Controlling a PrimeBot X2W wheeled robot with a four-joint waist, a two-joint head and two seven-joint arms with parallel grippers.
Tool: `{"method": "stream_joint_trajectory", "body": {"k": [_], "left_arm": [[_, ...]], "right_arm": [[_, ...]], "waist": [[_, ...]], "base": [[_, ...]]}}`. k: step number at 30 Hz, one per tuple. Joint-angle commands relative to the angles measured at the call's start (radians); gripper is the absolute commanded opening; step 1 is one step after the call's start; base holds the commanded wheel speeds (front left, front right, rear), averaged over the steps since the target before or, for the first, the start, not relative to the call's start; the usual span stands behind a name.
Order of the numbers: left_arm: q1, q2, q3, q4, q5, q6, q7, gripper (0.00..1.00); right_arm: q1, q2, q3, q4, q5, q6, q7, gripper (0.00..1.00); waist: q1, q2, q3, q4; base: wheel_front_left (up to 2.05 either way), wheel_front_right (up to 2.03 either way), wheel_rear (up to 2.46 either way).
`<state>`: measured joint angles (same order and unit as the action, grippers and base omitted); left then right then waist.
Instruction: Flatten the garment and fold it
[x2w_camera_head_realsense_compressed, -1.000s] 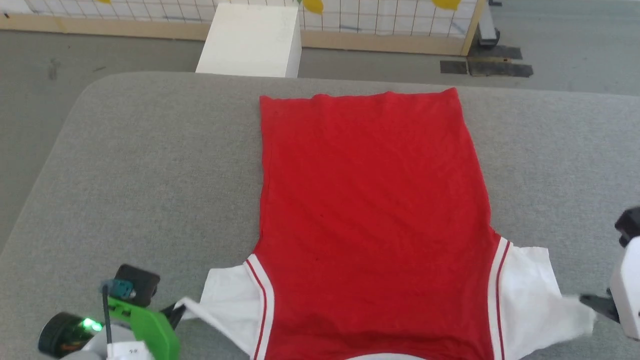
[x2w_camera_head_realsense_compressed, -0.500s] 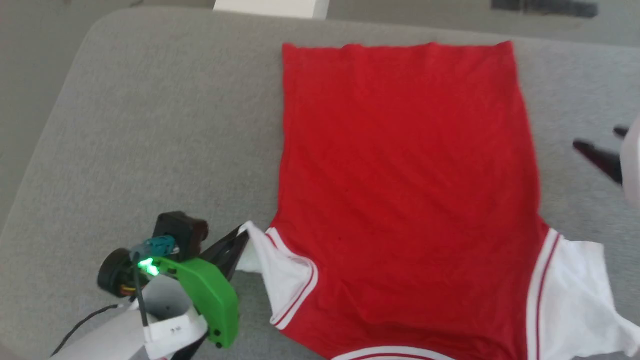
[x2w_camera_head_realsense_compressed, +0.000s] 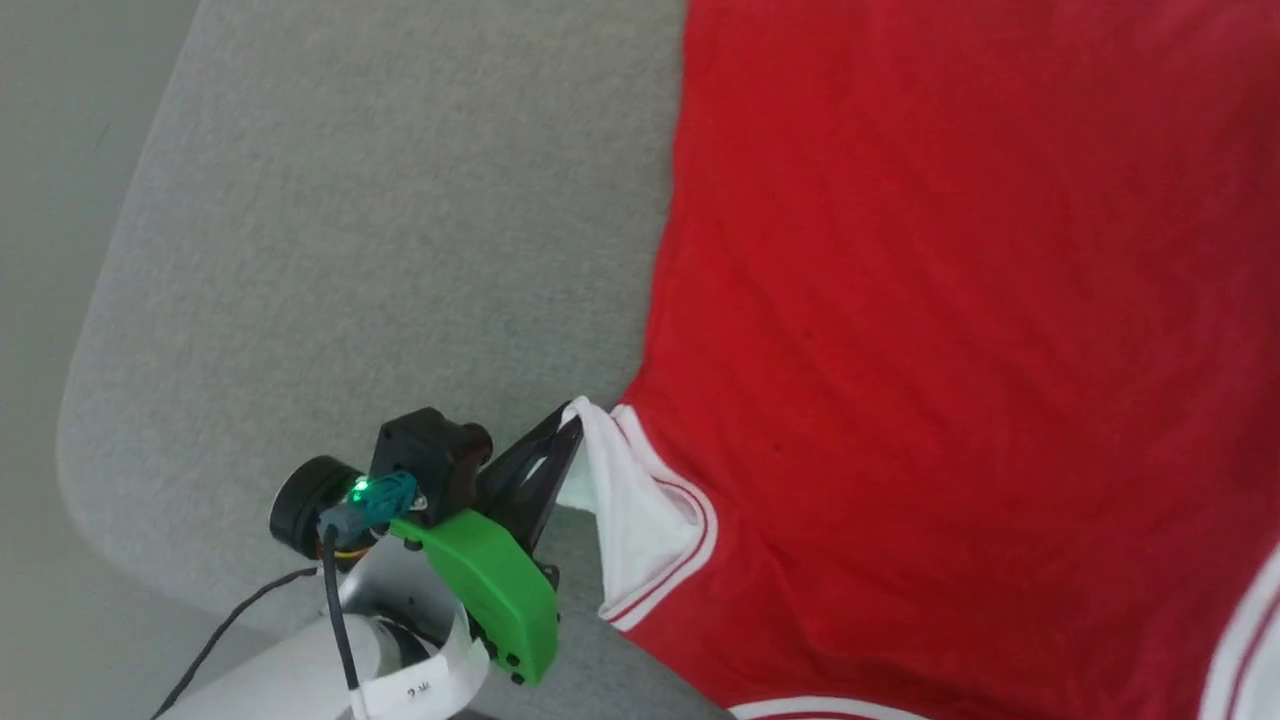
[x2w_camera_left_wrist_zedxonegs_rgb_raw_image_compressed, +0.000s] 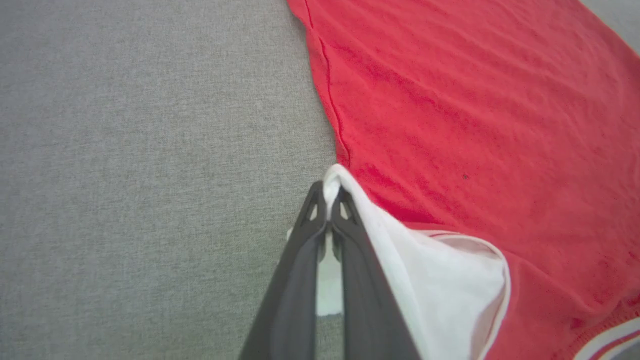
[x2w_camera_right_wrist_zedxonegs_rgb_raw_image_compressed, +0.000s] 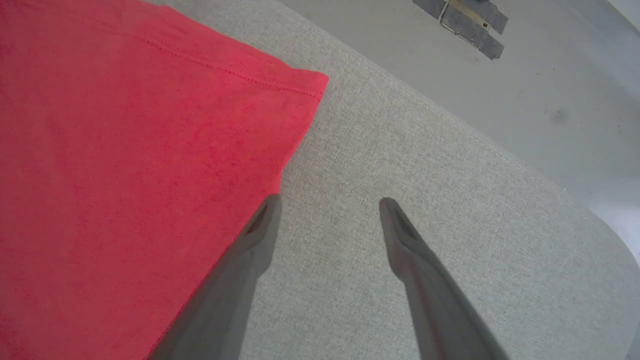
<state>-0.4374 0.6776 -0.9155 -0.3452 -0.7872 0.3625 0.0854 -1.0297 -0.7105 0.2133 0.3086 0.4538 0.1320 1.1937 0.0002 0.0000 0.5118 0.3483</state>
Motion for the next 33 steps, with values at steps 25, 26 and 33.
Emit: {"method": "stream_joint_trajectory", "body": {"k": [25, 26, 33], "left_arm": [[-0.017, -0.037, 0.002, 0.002, 0.001, 0.008, -0.041, 0.00], [-0.017, -0.034, 0.005, 0.014, -0.007, 0.008, -0.035, 0.00], [-0.019, -0.010, 0.012, 0.042, -0.027, 0.007, -0.007, 0.00]], "right_arm": [[-0.043, -0.044, 0.053, 0.129, -0.082, -0.001, 0.077, 0.00], [-0.019, -0.049, 0.060, 0.128, -0.075, -0.001, 0.061, 0.00], [0.078, -0.064, 0.101, 0.143, -0.019, -0.001, 0.001, 0.00]], "waist": [[-0.0002, 0.0000, 0.136, 0.126], [-0.0002, 0.0000, 0.103, 0.105], [-0.0002, 0.0000, -0.017, 0.032]], "base": [[0.00, 0.00, 0.00], [0.00, 0.00, 0.00], [0.00, 0.00, 0.00]]}}
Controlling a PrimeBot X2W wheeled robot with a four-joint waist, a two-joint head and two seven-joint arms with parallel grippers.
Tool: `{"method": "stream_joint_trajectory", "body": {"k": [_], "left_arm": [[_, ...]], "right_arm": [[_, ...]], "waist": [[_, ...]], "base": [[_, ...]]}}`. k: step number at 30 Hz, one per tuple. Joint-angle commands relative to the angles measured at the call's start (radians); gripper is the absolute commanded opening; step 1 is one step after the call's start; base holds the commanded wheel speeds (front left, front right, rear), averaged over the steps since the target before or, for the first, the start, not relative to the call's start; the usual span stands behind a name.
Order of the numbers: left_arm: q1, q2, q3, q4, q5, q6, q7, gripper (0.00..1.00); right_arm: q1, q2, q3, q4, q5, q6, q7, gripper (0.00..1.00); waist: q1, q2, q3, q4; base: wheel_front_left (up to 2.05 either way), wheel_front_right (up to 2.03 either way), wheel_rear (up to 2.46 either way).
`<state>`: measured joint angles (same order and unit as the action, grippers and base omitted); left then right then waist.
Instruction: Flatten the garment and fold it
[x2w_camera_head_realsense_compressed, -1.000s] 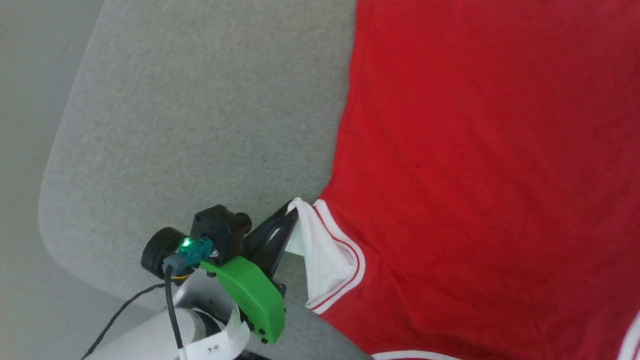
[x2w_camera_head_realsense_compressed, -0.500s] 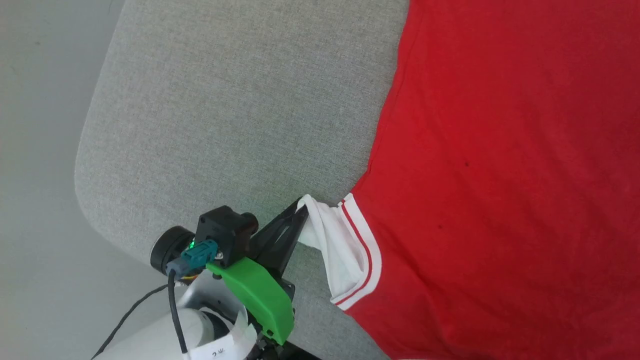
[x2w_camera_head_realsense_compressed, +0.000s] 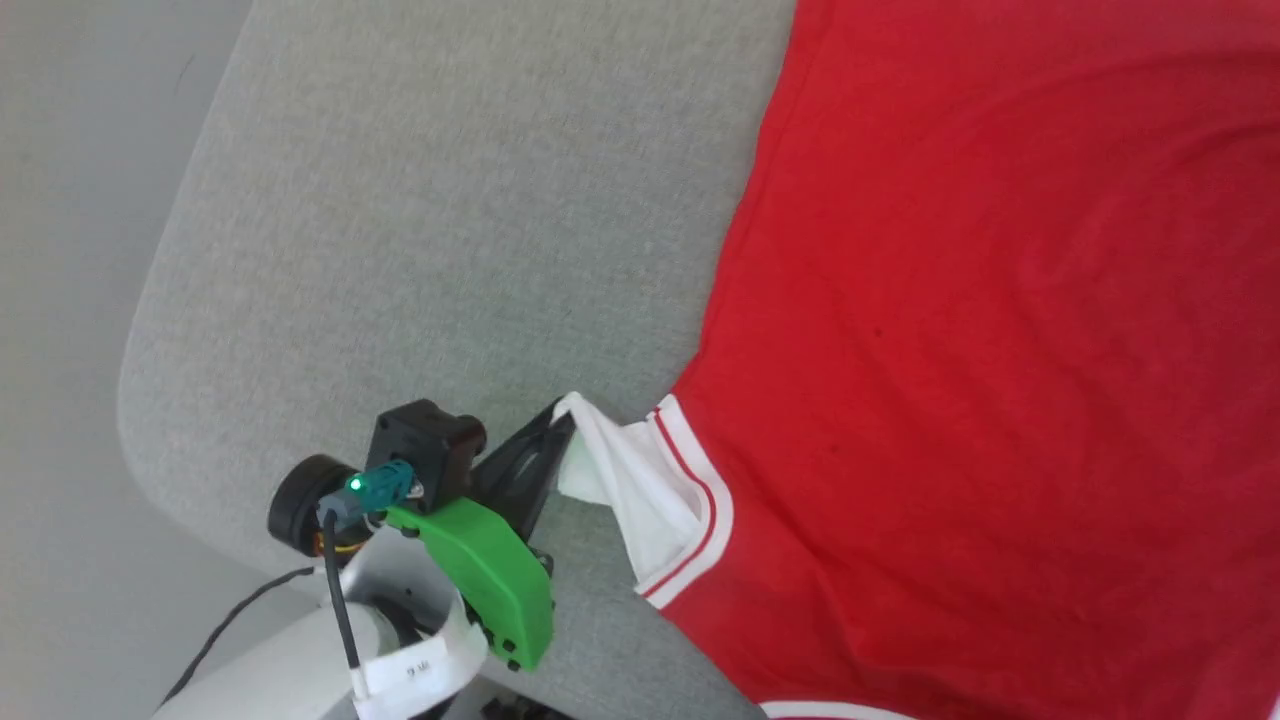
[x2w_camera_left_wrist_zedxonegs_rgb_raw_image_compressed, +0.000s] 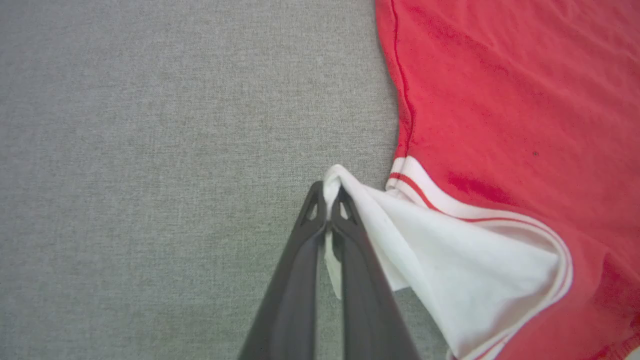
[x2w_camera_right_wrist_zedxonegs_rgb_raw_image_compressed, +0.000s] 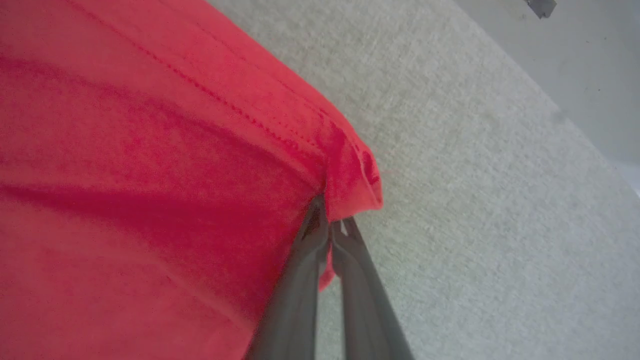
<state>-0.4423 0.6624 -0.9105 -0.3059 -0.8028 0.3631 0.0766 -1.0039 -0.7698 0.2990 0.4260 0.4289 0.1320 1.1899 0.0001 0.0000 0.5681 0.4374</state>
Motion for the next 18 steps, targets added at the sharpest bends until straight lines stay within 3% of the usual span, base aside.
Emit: {"method": "stream_joint_trajectory", "body": {"k": [1, 10, 18], "left_arm": [[-0.013, 0.009, 0.007, 0.006, -0.014, 0.007, 0.006, 0.00], [0.037, 0.050, 0.012, 0.041, -0.060, 0.027, 0.041, 0.00], [0.100, 0.071, 0.007, 0.071, -0.097, 0.044, 0.049, 0.00]], "right_arm": [[0.070, -0.008, 0.026, 0.024, 0.014, -0.001, -0.005, 0.00], [0.289, -0.007, 0.066, -0.011, 0.155, -0.001, -0.096, 0.00], [0.558, 0.008, -0.025, -0.110, 0.263, -0.001, -0.141, 0.00]], "waist": [[-0.0001, 0.0000, -0.091, -0.068], [-0.0001, 0.0000, -0.265, -0.186], [-0.0001, 0.0000, -0.379, -0.267]], "base": [[0.00, 0.00, 0.00], [0.00, 0.00, 0.00], [0.00, 0.00, 0.00]]}}
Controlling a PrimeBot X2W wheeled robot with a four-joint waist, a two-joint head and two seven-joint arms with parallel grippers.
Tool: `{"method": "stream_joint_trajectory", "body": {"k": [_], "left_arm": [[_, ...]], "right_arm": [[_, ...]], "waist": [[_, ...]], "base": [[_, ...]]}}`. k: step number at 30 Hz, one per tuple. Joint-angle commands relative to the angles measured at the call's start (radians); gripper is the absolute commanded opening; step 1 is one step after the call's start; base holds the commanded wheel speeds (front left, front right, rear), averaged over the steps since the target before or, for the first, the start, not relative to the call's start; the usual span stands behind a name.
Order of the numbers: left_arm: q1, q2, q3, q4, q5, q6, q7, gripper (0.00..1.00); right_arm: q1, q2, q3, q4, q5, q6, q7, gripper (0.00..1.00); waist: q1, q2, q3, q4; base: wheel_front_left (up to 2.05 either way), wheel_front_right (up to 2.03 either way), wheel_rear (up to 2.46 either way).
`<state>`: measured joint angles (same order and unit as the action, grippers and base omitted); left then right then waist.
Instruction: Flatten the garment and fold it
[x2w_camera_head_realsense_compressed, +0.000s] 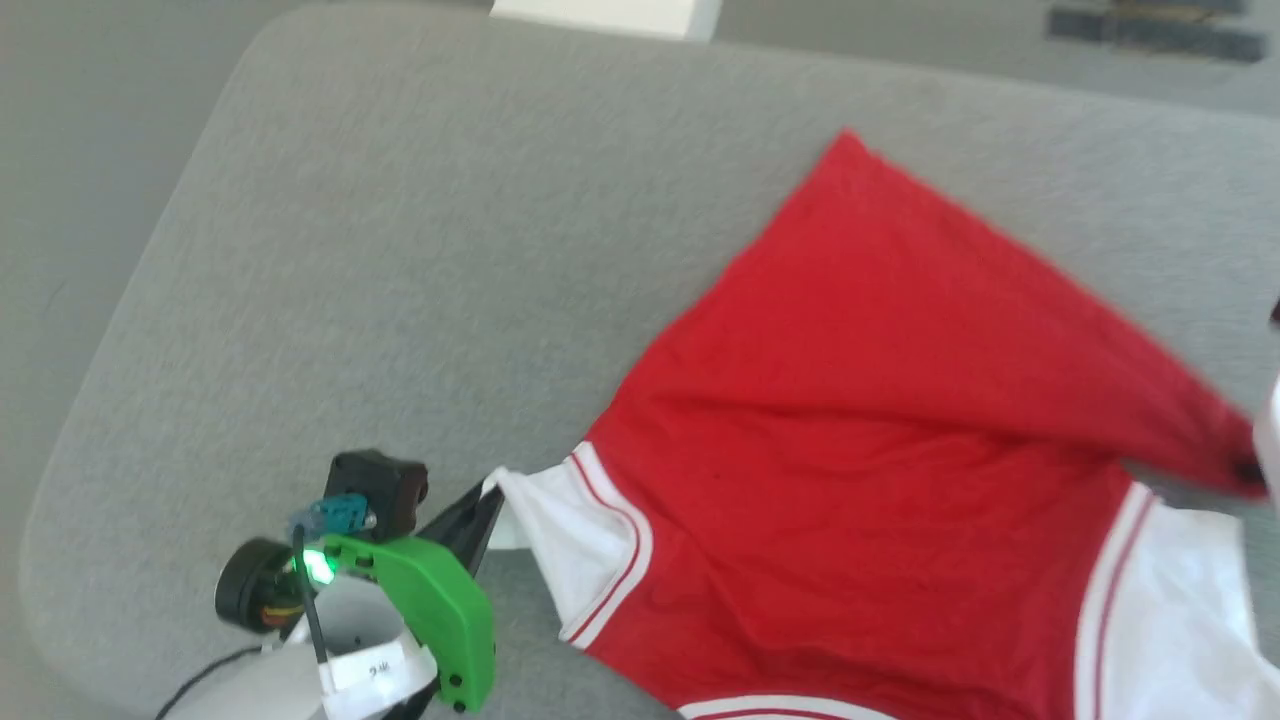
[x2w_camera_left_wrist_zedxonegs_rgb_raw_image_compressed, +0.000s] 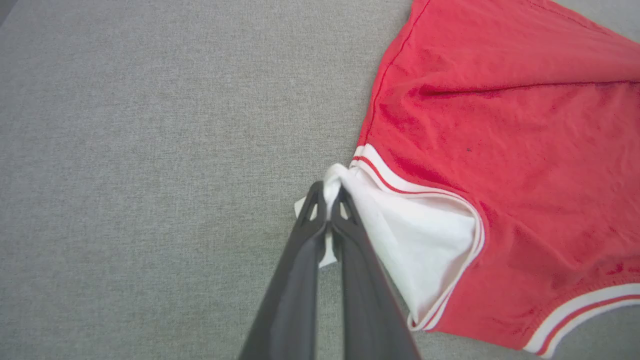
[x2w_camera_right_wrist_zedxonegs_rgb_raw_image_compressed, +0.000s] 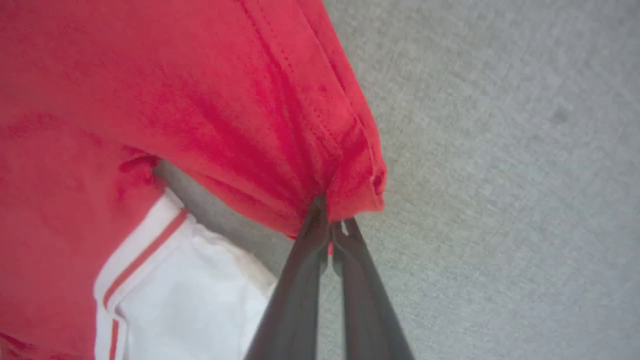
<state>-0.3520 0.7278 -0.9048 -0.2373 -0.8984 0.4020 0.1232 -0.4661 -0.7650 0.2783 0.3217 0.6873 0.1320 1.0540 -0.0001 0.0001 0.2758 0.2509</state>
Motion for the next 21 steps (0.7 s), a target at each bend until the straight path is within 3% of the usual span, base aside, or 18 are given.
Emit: {"method": "stream_joint_trajectory", "body": {"k": [1, 8, 13, 20, 21], "left_arm": [[0.016, 0.006, 0.001, 0.005, -0.005, 0.007, 0.002, 0.00], [0.051, 0.005, 0.003, 0.017, -0.029, 0.017, -0.005, 0.00], [0.060, 0.003, 0.007, 0.029, -0.036, 0.024, -0.011, 0.00], [0.046, -0.013, -0.001, 0.039, -0.029, 0.020, -0.010, 0.00], [0.044, -0.015, -0.002, 0.039, -0.028, 0.019, -0.009, 0.00]], "right_arm": [[0.050, 0.003, -0.013, -0.020, 0.007, -0.001, -0.002, 0.00], [0.279, 0.027, -0.139, -0.133, -0.012, -0.001, 0.061, 0.00], [0.452, 0.084, -0.241, -0.236, -0.073, -0.001, 0.148, 0.00], [0.530, 0.158, -0.316, -0.317, -0.146, -0.001, 0.193, 0.00], [0.525, 0.165, -0.324, -0.329, -0.152, -0.001, 0.198, 1.00]], "waist": [[0.0001, -0.0001, -0.095, -0.086], [0.0001, -0.0001, -0.135, -0.103], [0.0001, -0.0001, -0.144, -0.105], [0.0001, -0.0001, -0.131, -0.096], [0.0001, -0.0001, -0.129, -0.094]], "base": [[0.00, 0.00, 0.00], [0.00, 0.00, 0.00], [0.00, 0.00, 0.00], [0.00, 0.00, 0.00], [0.00, 0.00, 0.00]]}}
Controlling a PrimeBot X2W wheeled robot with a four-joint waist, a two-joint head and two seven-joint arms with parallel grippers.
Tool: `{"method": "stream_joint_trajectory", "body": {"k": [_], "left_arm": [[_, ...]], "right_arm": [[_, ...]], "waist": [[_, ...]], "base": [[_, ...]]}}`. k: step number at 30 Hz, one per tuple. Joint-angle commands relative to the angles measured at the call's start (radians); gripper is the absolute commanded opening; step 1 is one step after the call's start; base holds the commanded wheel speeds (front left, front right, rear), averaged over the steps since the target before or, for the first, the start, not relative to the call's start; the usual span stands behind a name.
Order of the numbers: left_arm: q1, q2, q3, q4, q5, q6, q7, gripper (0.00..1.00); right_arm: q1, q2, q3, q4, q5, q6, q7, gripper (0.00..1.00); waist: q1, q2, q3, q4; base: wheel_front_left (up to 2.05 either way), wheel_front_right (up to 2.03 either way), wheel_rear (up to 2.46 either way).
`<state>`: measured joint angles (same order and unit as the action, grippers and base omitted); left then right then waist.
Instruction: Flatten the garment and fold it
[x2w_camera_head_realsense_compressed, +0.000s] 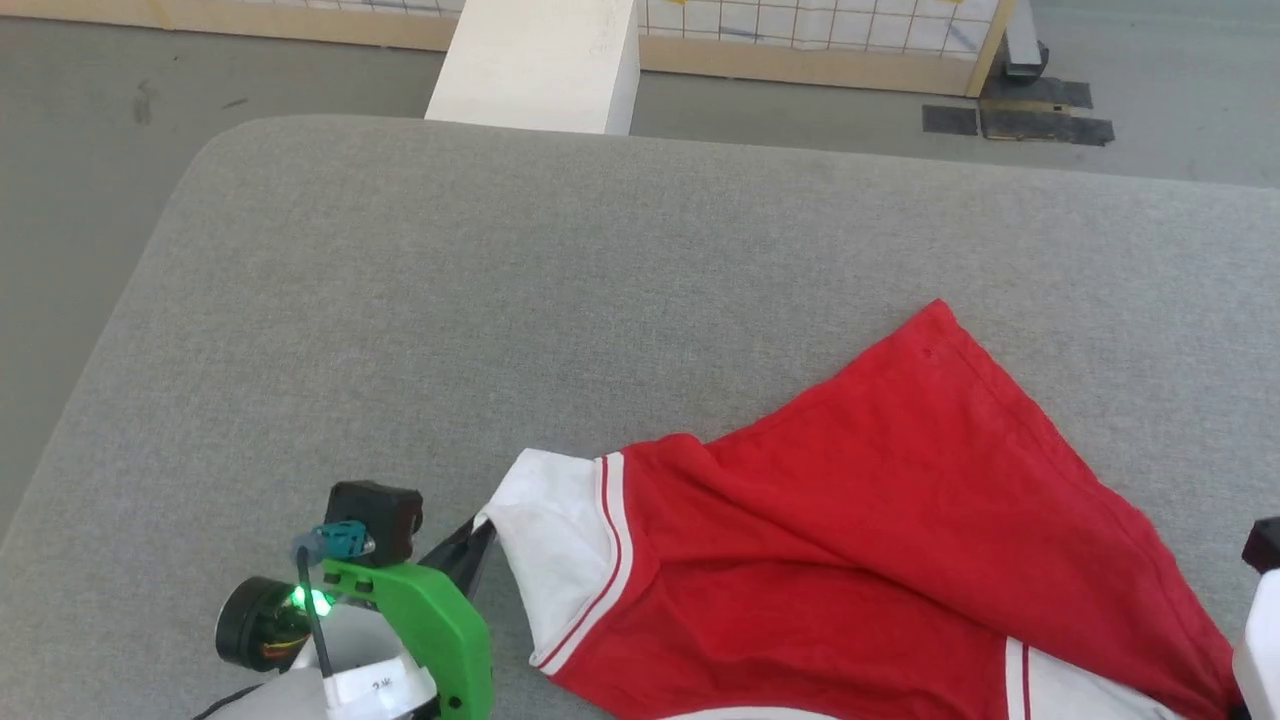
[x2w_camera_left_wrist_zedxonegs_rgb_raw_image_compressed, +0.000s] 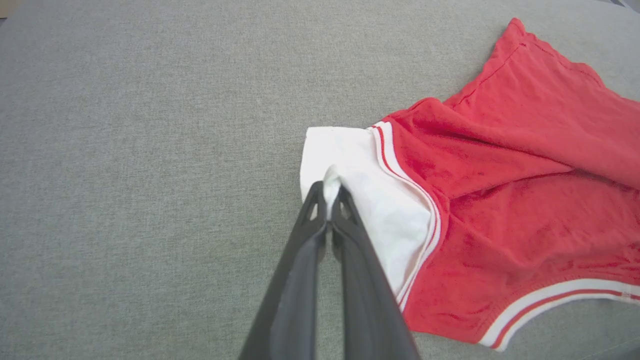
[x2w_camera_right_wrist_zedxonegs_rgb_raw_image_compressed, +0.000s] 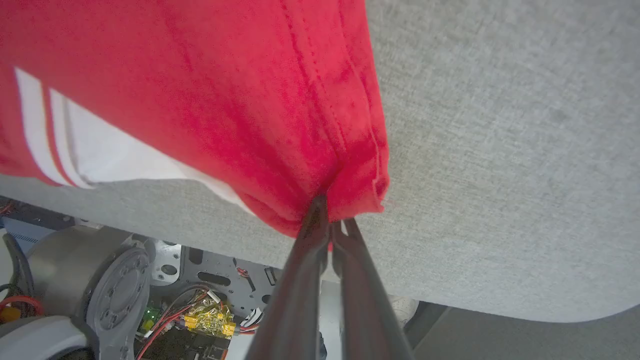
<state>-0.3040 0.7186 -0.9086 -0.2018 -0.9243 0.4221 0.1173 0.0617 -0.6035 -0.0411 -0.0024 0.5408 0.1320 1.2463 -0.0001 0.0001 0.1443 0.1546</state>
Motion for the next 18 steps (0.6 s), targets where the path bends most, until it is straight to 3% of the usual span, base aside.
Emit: {"method": "stream_joint_trajectory", "body": {"k": [1, 12, 18], "left_arm": [[-0.006, -0.007, 0.001, 0.004, -0.001, -0.002, -0.003, 0.00], [-0.052, -0.019, 0.000, -0.019, 0.022, -0.012, -0.002, 0.00], [-0.091, -0.036, -0.002, -0.046, 0.046, -0.014, -0.005, 0.00]], "right_arm": [[-0.008, 0.006, -0.007, -0.017, -0.008, -0.001, 0.011, 1.00], [-0.236, -0.011, 0.003, -0.152, 0.064, -0.001, 0.098, 1.00], [-0.444, -0.004, 0.092, -0.108, 0.047, -0.001, 0.104, 1.00]], "waist": [[0.0001, -0.0001, 0.004, 0.004], [0.0001, -0.0001, 0.063, 0.067], [0.0001, -0.0001, 0.134, 0.128]], "base": [[0.00, 0.00, 0.00], [0.00, 0.00, 0.00], [0.00, 0.00, 0.00]]}}
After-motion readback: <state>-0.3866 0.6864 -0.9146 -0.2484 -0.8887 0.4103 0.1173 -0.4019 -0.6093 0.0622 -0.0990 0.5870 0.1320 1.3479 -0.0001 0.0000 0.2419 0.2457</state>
